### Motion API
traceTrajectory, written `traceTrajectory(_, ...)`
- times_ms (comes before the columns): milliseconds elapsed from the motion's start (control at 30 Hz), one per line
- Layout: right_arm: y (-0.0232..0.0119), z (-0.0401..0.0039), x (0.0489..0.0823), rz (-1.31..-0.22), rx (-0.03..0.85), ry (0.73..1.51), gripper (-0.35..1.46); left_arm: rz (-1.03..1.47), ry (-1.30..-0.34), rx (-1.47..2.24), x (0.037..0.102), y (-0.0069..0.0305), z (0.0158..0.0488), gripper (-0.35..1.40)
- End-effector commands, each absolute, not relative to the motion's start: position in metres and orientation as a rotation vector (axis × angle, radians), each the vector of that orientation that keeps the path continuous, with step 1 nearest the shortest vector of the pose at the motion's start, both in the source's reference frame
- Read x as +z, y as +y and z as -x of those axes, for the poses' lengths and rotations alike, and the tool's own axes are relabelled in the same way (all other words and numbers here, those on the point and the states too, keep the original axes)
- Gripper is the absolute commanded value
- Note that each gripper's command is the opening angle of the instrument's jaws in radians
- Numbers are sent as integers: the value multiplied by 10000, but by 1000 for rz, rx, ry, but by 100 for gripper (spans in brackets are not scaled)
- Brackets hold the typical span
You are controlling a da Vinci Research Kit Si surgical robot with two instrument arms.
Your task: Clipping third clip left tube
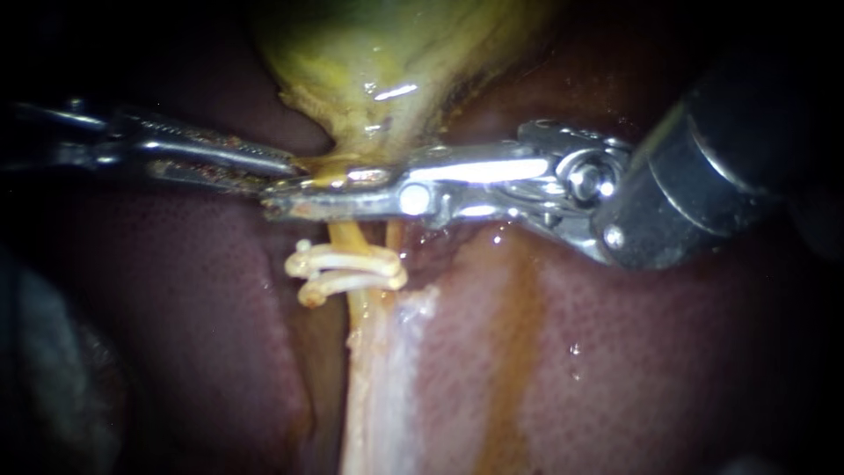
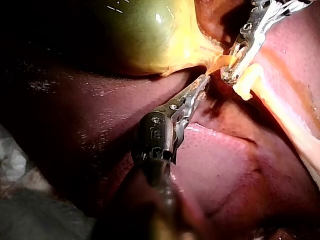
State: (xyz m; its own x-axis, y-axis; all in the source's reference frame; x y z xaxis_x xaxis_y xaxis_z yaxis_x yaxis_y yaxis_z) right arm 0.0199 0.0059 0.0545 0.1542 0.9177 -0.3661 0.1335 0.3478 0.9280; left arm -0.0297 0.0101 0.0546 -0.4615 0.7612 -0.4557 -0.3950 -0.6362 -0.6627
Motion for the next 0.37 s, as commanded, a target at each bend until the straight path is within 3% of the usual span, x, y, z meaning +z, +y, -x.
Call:
traceTrajectory(33, 58, -199, 547, -1084, 758, 1304, -35, 985, -621, 2123, 546, 101, 297, -35)
traceTrajectory(367, 57, -199, 548, -1084, 757, 1304, -35, 985, -621, 2123, 546, 101, 298, -35)
